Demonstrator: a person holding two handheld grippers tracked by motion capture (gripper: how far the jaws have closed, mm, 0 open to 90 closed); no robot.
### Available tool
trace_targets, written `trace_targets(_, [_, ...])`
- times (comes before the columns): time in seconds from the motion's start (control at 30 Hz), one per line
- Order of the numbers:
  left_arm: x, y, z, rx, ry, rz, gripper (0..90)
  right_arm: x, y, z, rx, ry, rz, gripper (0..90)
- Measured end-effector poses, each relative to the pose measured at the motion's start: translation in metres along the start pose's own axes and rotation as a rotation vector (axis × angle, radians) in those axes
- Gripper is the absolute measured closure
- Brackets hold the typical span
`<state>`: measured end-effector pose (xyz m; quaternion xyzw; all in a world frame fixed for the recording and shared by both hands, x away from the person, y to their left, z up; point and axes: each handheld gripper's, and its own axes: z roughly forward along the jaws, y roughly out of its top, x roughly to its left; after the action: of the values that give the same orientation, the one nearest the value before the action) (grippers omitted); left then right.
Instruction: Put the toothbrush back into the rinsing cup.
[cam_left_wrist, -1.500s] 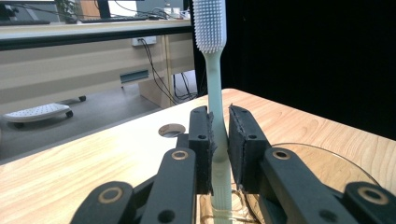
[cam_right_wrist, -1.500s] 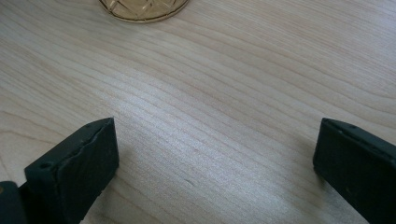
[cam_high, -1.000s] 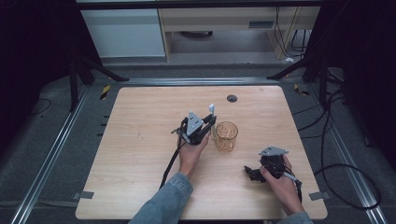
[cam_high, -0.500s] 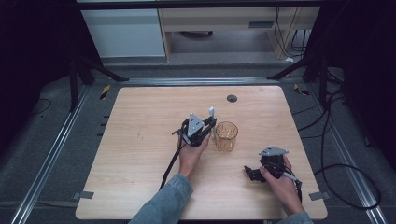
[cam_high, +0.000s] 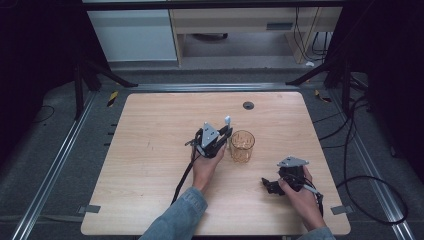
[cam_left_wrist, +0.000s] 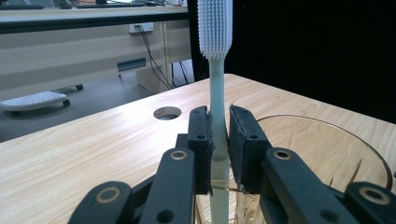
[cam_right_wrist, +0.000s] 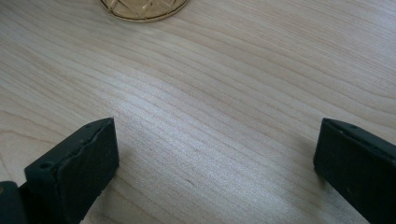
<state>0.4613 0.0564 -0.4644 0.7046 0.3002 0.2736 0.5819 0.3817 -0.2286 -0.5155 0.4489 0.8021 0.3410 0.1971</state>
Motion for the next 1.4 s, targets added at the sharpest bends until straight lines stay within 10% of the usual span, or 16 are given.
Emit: trace_targets(1.4, [0.002,0.017,-0.011,0.024,-0.026,0.016,51.5,0.000,0.000,0.000,0.001,0.000,0.002,0.4])
